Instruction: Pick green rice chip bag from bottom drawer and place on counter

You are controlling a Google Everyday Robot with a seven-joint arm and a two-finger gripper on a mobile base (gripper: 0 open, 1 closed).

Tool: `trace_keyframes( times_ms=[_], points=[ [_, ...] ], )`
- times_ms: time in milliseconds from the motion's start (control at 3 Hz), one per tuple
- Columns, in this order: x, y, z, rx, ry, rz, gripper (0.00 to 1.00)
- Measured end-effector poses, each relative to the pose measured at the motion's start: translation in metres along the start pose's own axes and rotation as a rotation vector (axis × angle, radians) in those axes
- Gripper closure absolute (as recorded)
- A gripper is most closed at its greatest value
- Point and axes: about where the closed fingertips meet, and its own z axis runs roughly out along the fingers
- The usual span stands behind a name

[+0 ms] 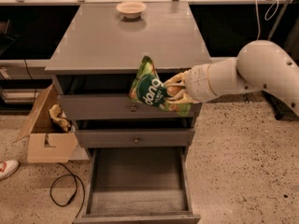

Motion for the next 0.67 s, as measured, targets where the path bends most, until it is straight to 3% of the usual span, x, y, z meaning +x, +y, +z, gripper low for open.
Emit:
trace_keyframes(
  times_ms=[333, 667],
  points=[
    [0.0, 0.0, 0.0, 0.0, 0.0, 0.0, 1.0],
    [-0.013, -0.036, -0.021, 0.08, -0.018, -0.039, 1.0]
  ],
)
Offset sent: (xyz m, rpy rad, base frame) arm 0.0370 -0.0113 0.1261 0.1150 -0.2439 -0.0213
